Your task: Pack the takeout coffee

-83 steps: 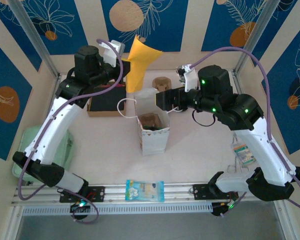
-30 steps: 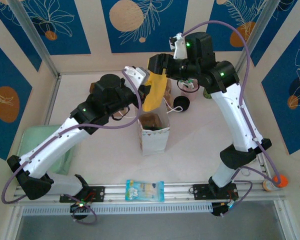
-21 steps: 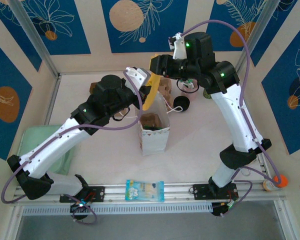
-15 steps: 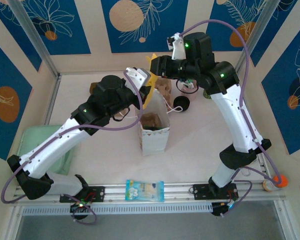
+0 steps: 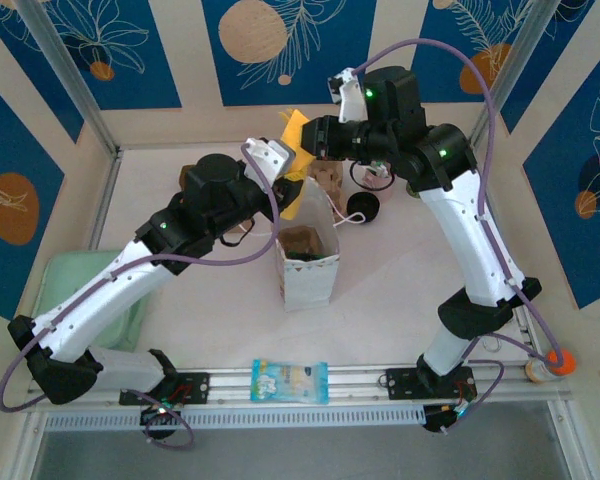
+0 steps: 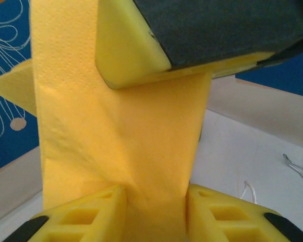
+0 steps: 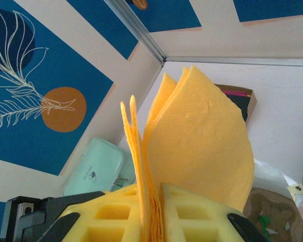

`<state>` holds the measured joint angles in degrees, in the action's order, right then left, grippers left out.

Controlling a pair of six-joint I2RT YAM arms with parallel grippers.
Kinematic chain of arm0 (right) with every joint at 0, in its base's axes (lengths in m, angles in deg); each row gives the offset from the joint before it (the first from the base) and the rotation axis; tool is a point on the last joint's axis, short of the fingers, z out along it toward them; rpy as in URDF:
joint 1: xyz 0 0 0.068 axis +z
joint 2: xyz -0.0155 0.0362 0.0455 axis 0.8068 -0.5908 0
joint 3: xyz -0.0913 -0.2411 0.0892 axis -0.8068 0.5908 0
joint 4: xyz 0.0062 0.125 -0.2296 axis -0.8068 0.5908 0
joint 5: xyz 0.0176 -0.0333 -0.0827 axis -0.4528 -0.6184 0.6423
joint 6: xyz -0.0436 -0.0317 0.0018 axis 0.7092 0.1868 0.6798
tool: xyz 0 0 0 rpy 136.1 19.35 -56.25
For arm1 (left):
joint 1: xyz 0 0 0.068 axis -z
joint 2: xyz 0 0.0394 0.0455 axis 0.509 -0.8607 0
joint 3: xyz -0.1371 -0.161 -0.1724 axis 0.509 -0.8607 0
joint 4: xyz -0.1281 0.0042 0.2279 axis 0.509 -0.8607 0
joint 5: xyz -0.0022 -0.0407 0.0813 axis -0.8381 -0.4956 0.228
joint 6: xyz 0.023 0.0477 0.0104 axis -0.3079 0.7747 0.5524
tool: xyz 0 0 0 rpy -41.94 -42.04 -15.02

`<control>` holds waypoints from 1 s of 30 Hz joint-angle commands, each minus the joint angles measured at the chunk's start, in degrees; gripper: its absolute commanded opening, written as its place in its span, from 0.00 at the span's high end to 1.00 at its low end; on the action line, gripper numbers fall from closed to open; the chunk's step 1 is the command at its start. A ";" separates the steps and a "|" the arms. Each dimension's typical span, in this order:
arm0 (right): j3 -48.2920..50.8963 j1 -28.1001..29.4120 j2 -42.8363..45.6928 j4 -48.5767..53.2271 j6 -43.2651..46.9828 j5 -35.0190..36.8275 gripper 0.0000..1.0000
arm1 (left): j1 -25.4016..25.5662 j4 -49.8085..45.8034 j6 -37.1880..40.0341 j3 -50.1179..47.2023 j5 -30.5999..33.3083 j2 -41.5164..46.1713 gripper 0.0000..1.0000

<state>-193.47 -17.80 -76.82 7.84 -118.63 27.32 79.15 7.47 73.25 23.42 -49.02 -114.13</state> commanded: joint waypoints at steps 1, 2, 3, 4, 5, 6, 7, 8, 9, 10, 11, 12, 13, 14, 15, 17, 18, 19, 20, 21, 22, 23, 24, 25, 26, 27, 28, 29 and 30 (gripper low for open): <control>-1.66 1.39 -0.80 1.74 2.95 2.71 0.85 | -0.03 -3.56 -1.96 2.13 -3.76 0.89 0.66; -1.75 1.81 -0.86 2.06 3.47 3.55 0.85 | -0.11 -4.08 -2.22 2.50 -4.35 0.85 0.66; -1.84 2.33 -0.96 2.42 4.08 4.63 0.86 | -0.20 -4.56 -2.42 2.86 -5.05 0.85 0.66; -1.93 2.78 -0.98 2.80 4.70 5.85 0.85 | -0.28 -4.95 -2.67 3.15 -5.70 0.93 0.66; -2.01 3.16 -1.09 3.11 5.23 6.80 0.86 | -0.29 -5.29 -2.77 3.35 -6.31 0.98 0.66; -2.02 3.68 -1.15 3.41 5.75 7.90 0.86 | -0.38 -5.59 -3.00 3.59 -6.86 1.16 0.65; -2.10 4.06 -1.10 3.76 6.25 9.11 0.86 | -0.45 -6.05 -3.21 3.87 -7.47 1.29 0.64; -2.10 4.49 -1.11 4.11 6.81 10.12 0.86 | -0.46 -6.29 -3.43 4.05 -7.95 1.45 0.63; -2.10 4.95 -1.16 4.44 7.27 11.63 0.86 | -0.60 -6.49 -3.70 4.15 -8.33 1.75 0.62; -2.02 5.40 -1.11 4.71 7.66 12.81 0.86 | -0.72 -6.50 -4.01 4.07 -8.56 2.08 0.60; -1.85 5.71 -1.05 4.84 8.09 13.50 0.86 | -1.01 -6.56 -4.22 4.06 -8.90 2.37 0.59; -1.71 5.99 -0.93 5.01 8.37 14.25 0.87 | -1.34 -6.71 -4.51 4.04 -9.41 2.71 0.58; -1.39 6.32 -0.79 5.06 8.56 14.94 0.86 | -1.66 -6.93 -4.91 4.06 -10.09 3.00 0.58; -0.96 6.54 -0.57 4.98 8.78 15.41 0.87 | -2.07 -7.07 -5.34 3.98 -10.84 3.23 0.57; -0.36 6.85 -0.31 4.78 8.98 15.94 0.87 | -2.54 -7.12 -5.86 3.82 -11.74 3.48 0.57; 1.00 7.05 0.29 4.28 9.12 16.33 0.87 | -3.81 -6.79 -7.68 3.22 -14.67 3.92 0.54; 1.68 7.03 0.49 4.02 9.19 16.38 0.87 | -5.20 -5.96 -9.50 2.44 -17.94 4.22 0.53; 2.26 7.01 0.64 3.84 9.22 16.59 0.88 | -6.74 -4.85 -11.45 1.66 -21.18 4.57 0.52; 2.58 7.04 0.77 3.79 9.31 16.87 0.88 | -7.78 -3.95 -12.73 0.96 -23.46 4.95 0.52; 2.85 7.07 1.04 3.72 9.32 17.35 0.89 | -8.83 -3.08 -13.91 0.38 -25.25 5.31 0.52; 3.31 7.00 1.26 3.47 9.53 17.85 0.89 | -9.52 -2.60 -14.68 -0.04 -26.15 5.65 0.51; 3.61 6.99 1.58 3.28 9.66 18.16 0.89 | -10.32 -2.16 -15.25 -0.39 -27.44 6.03 0.51; 3.94 6.87 1.88 2.97 9.86 18.44 0.89 | -10.75 -1.85 -15.81 -0.64 -28.07 6.33 0.51; 4.39 6.86 2.20 2.68 9.98 18.74 0.89 | -11.22 -1.64 -16.25 -0.81 -28.82 6.61 0.51; 4.61 6.77 2.26 2.48 10.18 18.93 0.89 | -11.66 -1.54 -16.67 -0.94 -29.43 6.84 0.50; 4.83 6.66 2.33 2.47 10.33 19.09 0.89 | -12.09 -1.35 -17.12 -1.11 -30.18 7.04 0.50; 5.01 6.59 2.27 2.47 10.42 19.15 0.89 | -12.55 -1.06 -17.57 -1.34 -31.08 7.20 0.50; 5.08 6.54 2.20 2.59 10.58 19.23 0.89 | -12.92 -0.84 -18.16 -1.60 -31.88 7.35 0.50; 5.09 6.55 2.18 2.81 10.69 19.63 0.89 | -13.49 -0.47 -18.92 -1.89 -33.06 7.61 0.50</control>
<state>-188.90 -11.05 -76.53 11.51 -109.19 45.38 66.91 4.32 57.49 22.31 -76.39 -107.90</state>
